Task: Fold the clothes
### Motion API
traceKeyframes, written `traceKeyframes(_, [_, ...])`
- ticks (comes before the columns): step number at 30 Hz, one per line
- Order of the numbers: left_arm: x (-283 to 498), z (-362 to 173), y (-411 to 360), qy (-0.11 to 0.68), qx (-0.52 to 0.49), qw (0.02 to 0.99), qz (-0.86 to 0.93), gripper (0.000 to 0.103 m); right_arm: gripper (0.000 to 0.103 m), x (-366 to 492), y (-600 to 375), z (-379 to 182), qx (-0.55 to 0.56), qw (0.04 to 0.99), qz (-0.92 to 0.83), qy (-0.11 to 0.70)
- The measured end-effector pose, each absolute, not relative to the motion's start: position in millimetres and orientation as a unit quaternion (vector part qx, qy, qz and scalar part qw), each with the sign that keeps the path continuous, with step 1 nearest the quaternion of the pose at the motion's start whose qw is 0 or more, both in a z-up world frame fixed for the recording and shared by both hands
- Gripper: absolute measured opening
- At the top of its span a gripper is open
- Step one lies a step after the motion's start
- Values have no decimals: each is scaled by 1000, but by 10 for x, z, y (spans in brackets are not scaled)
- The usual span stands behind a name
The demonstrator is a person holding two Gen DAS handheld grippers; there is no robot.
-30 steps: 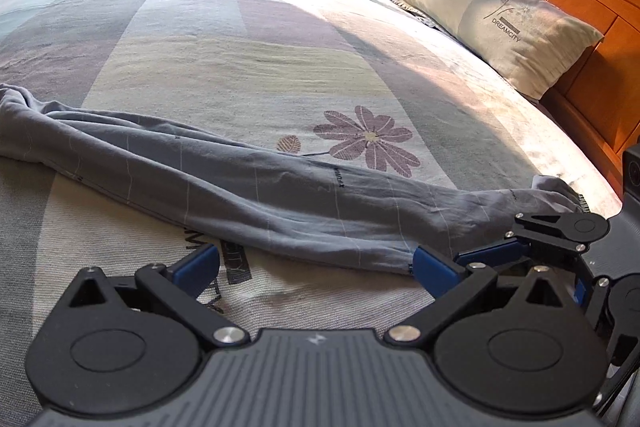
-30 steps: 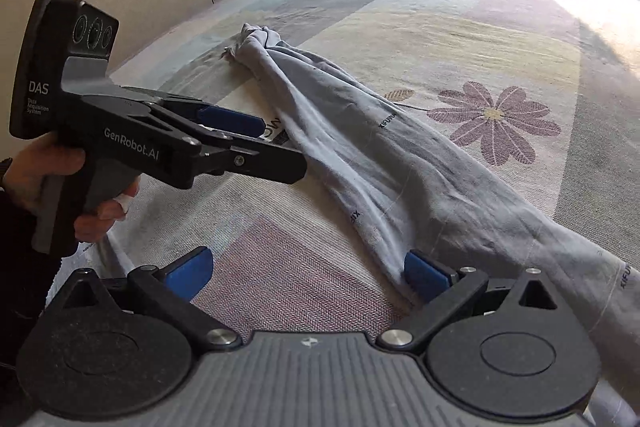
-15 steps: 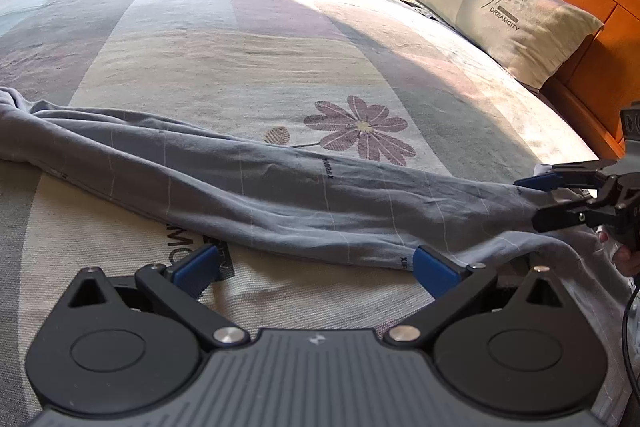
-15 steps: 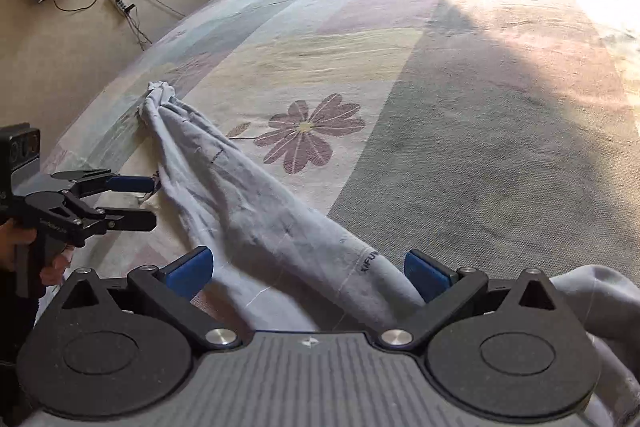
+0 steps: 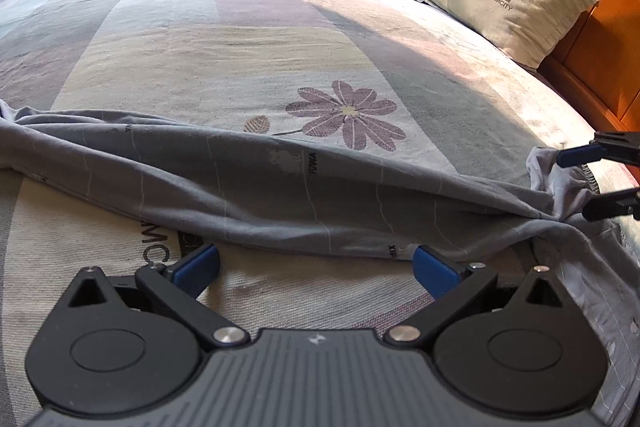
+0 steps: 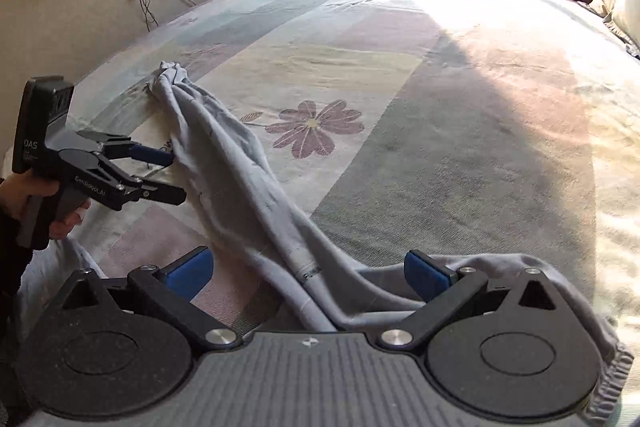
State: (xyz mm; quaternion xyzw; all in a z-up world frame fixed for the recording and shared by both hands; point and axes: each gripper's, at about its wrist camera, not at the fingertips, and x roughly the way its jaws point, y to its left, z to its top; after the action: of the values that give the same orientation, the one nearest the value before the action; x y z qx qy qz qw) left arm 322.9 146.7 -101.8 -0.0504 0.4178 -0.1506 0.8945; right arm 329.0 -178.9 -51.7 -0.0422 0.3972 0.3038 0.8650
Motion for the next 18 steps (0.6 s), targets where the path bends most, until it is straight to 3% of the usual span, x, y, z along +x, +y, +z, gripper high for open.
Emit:
traceKeyframes(4, [3234,-1019,1486,417,-55,895,-152,102,95,3697,-2055,-530,-112,883,227,396])
traceKeyframes(6, [3232,-1021,1487,416,-55,895,-153,102,83,3875,-2202,-639,-129,874,209,419])
traceKeyframes(9, [3232,-1024,1485,416,-54,895,-153,102,74,4006,-2387,-756,-126,860,222,442])
traceKeyframes(18, [3184,-963,1280,416,-38,893,-170,102,69,3980,-2164,-744,-152,795,358,466])
